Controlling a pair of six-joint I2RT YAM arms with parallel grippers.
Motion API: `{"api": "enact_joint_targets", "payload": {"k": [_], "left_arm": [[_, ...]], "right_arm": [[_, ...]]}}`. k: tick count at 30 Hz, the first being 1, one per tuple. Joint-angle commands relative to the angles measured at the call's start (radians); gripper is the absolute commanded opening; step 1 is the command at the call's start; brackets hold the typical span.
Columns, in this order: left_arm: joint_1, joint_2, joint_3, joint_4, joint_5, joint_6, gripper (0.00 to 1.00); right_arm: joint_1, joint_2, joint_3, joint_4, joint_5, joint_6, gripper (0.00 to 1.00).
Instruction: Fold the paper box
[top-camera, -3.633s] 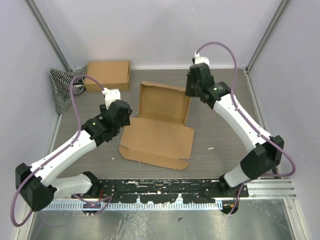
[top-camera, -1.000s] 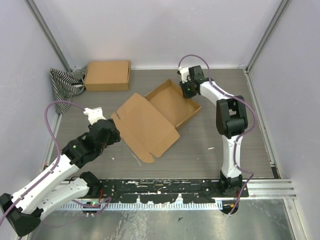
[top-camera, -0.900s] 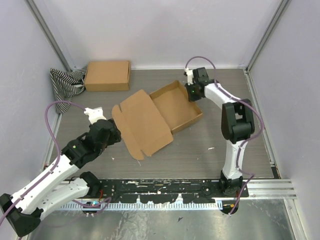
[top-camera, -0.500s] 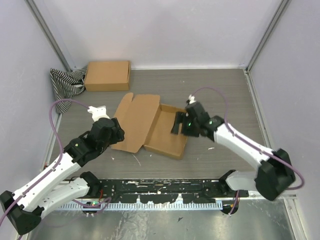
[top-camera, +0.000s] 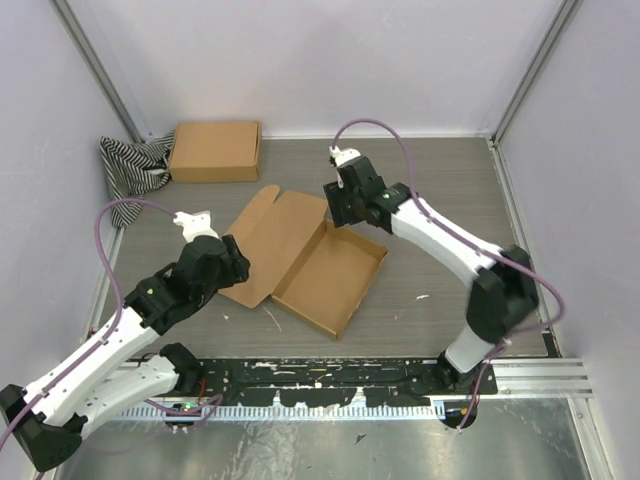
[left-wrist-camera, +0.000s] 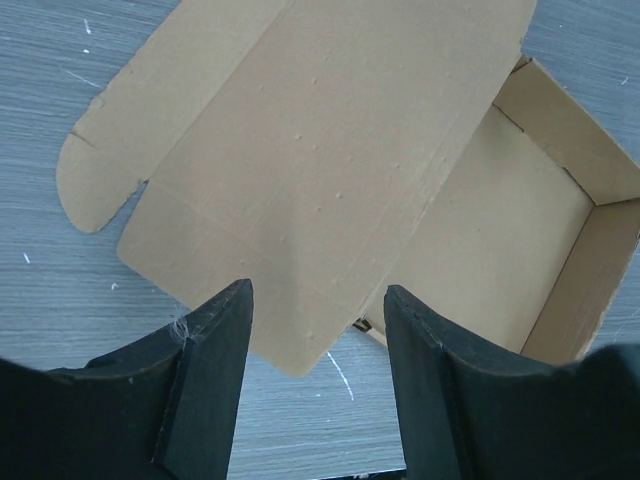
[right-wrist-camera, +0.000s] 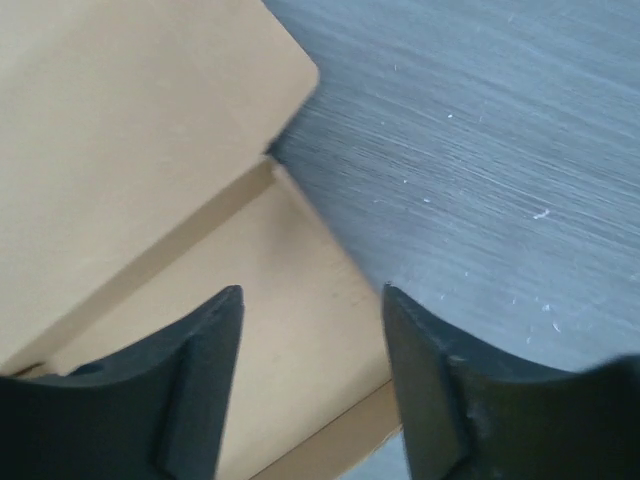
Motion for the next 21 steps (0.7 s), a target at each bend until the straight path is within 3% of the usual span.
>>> {"api": "enact_joint_targets", "payload": {"k": [1,10,15,21], "left_arm": [[0.004,-0.041,0.019,-0.050,-0.047,-0.012,0.62],[0.004,-0.069,0.028,-0.143,-0.083,-0.039,0.62],[0.003,-0.083,0.021,-0.154,-0.096,-0.042,0.62],[0.003,-0.042,0.059,-0.190,-0.106,-0.045,0.62]], "right_arm": [[-0.112,0.167,0.025,0.067,-0.217,-0.244,0.59],[-0.151,0.312,0.088,0.025,-0.391,-0.287,0.62],[-0.151,0.379,0.103,0.032,-0.371,-0.219,0.50],[-0.151,0.342,-0.009,0.082,-0.296,-0.142,0.41]]}}
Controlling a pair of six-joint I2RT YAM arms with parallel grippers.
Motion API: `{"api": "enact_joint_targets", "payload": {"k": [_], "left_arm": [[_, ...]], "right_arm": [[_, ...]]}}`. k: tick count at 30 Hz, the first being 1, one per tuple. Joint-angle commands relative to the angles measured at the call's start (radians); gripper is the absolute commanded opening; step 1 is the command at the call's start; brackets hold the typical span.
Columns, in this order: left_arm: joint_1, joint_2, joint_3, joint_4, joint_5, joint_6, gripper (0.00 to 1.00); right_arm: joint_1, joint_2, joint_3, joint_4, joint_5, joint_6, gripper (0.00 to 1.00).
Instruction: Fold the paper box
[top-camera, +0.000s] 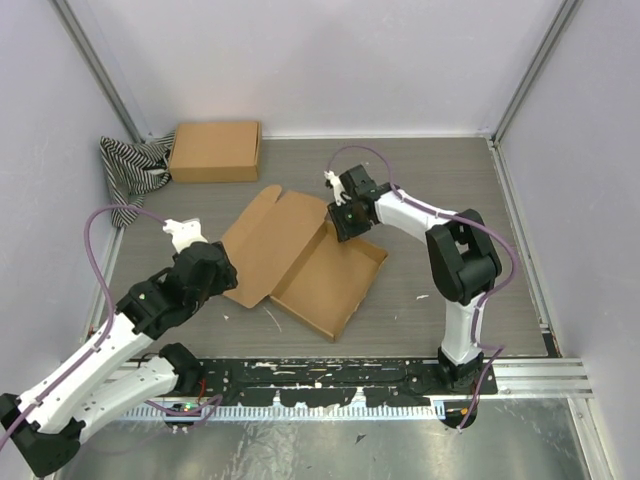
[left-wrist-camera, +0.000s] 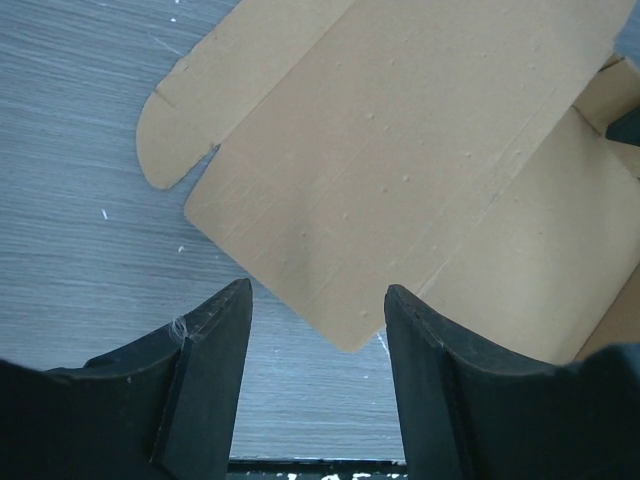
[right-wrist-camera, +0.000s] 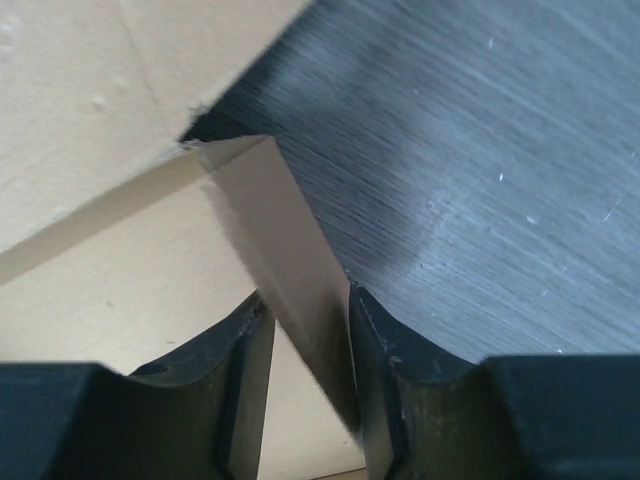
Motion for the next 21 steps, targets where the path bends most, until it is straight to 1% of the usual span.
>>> {"api": "enact_joint_targets", "payload": {"k": [1,5,10,12,14,15,16,17,20,21], "left_arm": [[0.004,0.033,0.067,-0.049,-0.023,-0.008,0.62],[0.004,0.060,0.097,-0.045,-0.014,-0.009,0.62],[0.003,0.092,0.128,-0.047,-0.025,-0.018,0.65],[0.003,0.111,0.130,-0.032,-0.030,-0.016,0.66],[0.007,0.144,0.135,0.028,-0.032,-0.004,0.67],[0.014,0.169,0.144,0.059,-0.029,0.008,0.69],[0.027,0.218,0.160,0.089,-0.018,0.022,0.72],[0.057,0.267,0.186,0.117,0.009,0.034,0.74],[0.181,0.437,0.298,0.175,0.183,0.065,0.74],[0.216,0.496,0.340,0.182,0.239,0.071,0.74]], "right_arm": [[-0.001,-0.067,-0.077,0.051,0.058,0.073,0.39],[-0.001,-0.155,-0.181,0.057,0.127,0.116,0.30],[-0.006,-0.329,-0.344,0.018,0.254,0.191,0.20],[-0.007,-0.391,-0.405,0.019,0.242,0.238,0.17],[-0.005,-0.449,-0.464,0.042,0.211,0.303,0.16],[-0.004,-0.472,-0.494,0.059,0.199,0.336,0.16],[-0.002,-0.492,-0.518,0.077,0.186,0.373,0.15],[0.001,-0.509,-0.539,0.099,0.173,0.409,0.15],[0.019,-0.548,-0.577,0.156,0.147,0.495,0.15],[0.023,-0.560,-0.585,0.173,0.133,0.528,0.19]]}}
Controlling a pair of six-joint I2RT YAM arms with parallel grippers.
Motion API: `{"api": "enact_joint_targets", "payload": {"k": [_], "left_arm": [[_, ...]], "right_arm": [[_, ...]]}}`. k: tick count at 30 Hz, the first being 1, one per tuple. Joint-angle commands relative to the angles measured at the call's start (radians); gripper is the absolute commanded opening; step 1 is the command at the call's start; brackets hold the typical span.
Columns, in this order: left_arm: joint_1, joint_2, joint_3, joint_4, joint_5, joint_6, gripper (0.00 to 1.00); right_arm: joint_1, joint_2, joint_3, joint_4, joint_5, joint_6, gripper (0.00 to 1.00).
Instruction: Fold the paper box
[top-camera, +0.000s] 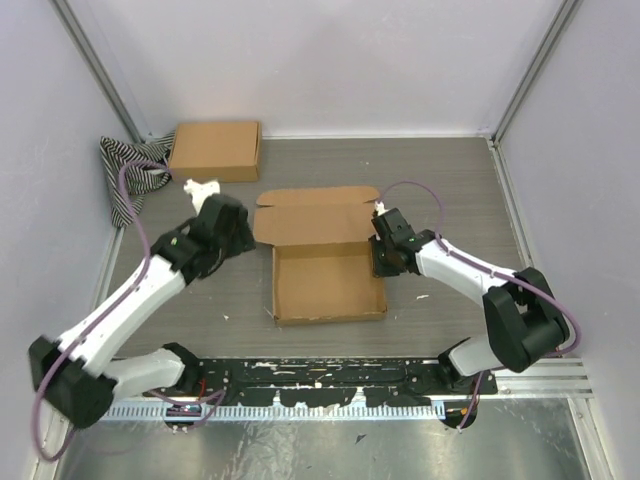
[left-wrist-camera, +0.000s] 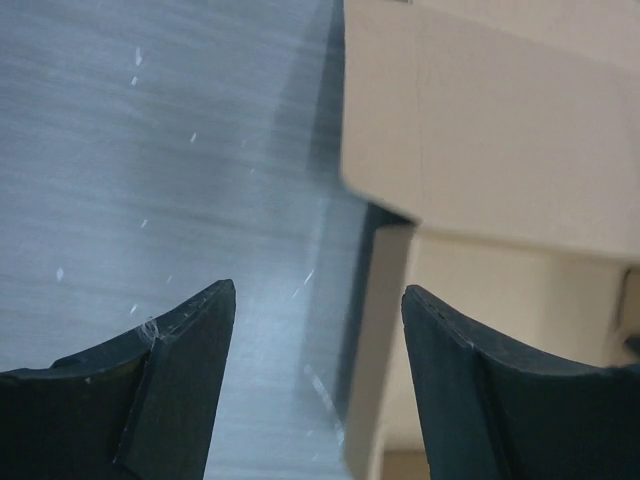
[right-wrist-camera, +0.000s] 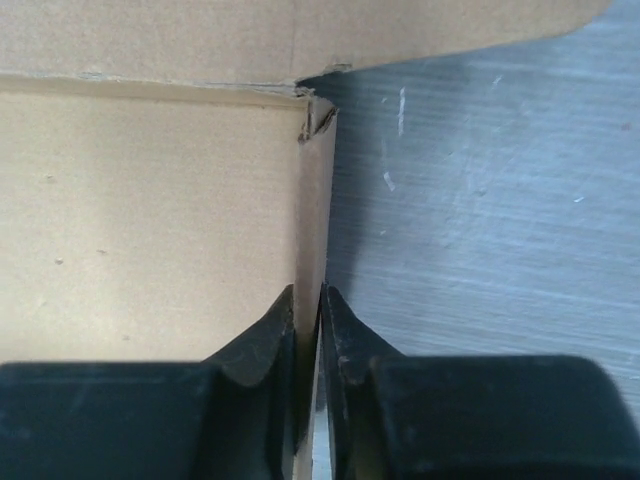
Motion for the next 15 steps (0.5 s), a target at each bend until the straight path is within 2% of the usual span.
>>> {"api": "enact_joint_targets", "payload": {"k": [1,3,4,5,6,9,12,15], "left_arm": [[0.147,0.233,0.180,0.128,0.223,0.057,0.73],[0.179,0.340,0.252,0.113,0.263,0.073,0.73],[0.195,0.377,0.280,0.107,0.288,0.082,0.73],[0.207,0.411,0.301,0.103,0.306,0.086,0.73],[0.218,0.437,0.314,0.103,0.315,0.092,0.73],[0.250,0.496,0.345,0.098,0.317,0.102,0.73],[0.292,0.559,0.373,0.099,0.335,0.110,0.73],[0.339,0.617,0.388,0.117,0.397,0.106,0.73]], "right_arm": [[0.024,-0.076,-0.026,0.143,-0.069,0.191,0.22],[0.029,-0.090,-0.014,0.146,-0.086,0.210,0.33],[0.031,-0.093,0.001,0.133,-0.091,0.208,0.45],[0.031,-0.092,0.021,0.107,-0.080,0.202,0.53],[0.032,-0.090,0.048,0.075,-0.042,0.201,0.59],[0.030,-0.098,0.119,-0.005,0.051,0.163,0.69],[-0.043,-0.089,0.182,-0.026,0.093,0.129,0.93],[-0.201,-0.014,0.261,-0.001,-0.041,0.074,0.97]]}}
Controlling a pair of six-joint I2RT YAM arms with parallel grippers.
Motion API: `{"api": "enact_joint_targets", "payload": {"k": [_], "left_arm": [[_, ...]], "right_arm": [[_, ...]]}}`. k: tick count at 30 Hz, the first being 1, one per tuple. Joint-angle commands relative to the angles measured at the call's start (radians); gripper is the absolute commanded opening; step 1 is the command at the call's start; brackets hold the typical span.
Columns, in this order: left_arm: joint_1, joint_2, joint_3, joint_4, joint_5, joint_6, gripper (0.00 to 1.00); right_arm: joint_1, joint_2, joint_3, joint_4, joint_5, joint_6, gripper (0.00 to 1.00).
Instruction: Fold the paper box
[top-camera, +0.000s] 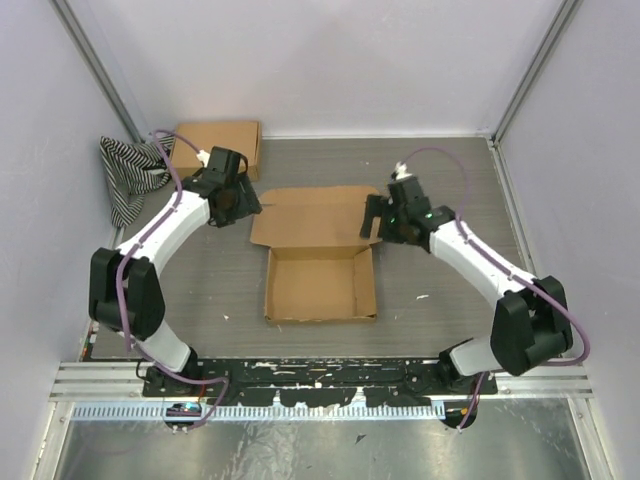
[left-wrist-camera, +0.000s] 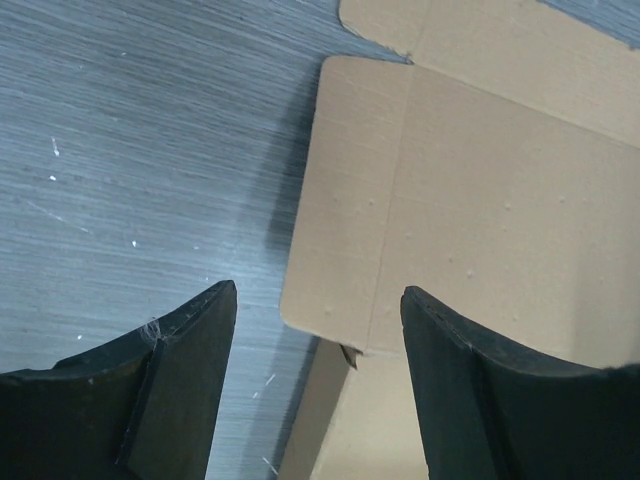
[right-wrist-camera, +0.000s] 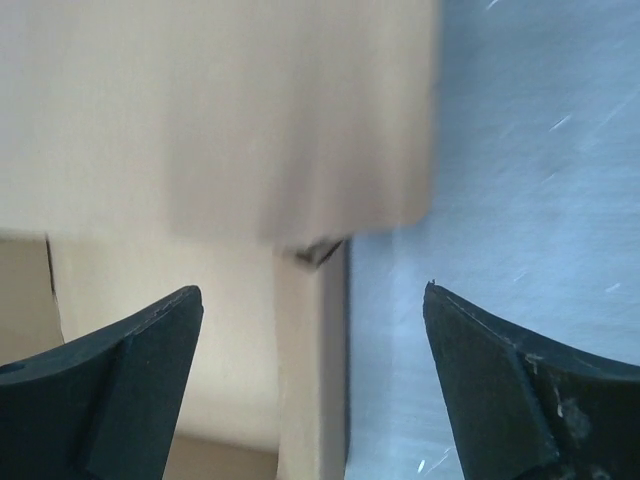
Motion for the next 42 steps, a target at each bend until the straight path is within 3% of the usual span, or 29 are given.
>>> {"api": "enact_joint_targets", "payload": {"k": [1,4,11,19,26,30,35,42], "left_arm": [[0.066,0.069,0.046,0.042,0.112,0.016,0.73],[0.085,0.129,0.073,0.065,0.157,0.010,0.70],[0.086,0.310,0.238,-0.030,0.191,0.070,0.68],[0.104,0.420,0.301,-0.047,0.200,0.087,0.68],[0.108,0.467,0.336,-0.045,0.262,0.075,0.65],[0.108,0.440,0.312,-0.015,0.271,0.064,0.65],[0.107,0.438,0.281,0.024,0.311,0.052,0.62],[0.107,0.425,0.227,0.056,0.326,0.038,0.63]], "right_arm": [[-0.203,0.072,0.142,0.033,-0.090,-0.073,0.97],[-0.271,0.203,0.233,0.060,-0.159,-0.111,0.96],[-0.327,0.473,0.372,0.108,-0.355,-0.135,0.84],[-0.352,0.569,0.408,0.165,-0.475,-0.150,0.77],[-0.356,0.618,0.441,0.166,-0.588,-0.141,0.65],[-0.356,0.557,0.386,0.156,-0.473,-0.128,0.70],[-0.356,0.354,0.218,0.165,-0.315,-0.116,0.75],[-0.352,0.051,0.041,0.096,-0.321,-0.106,0.76]]}}
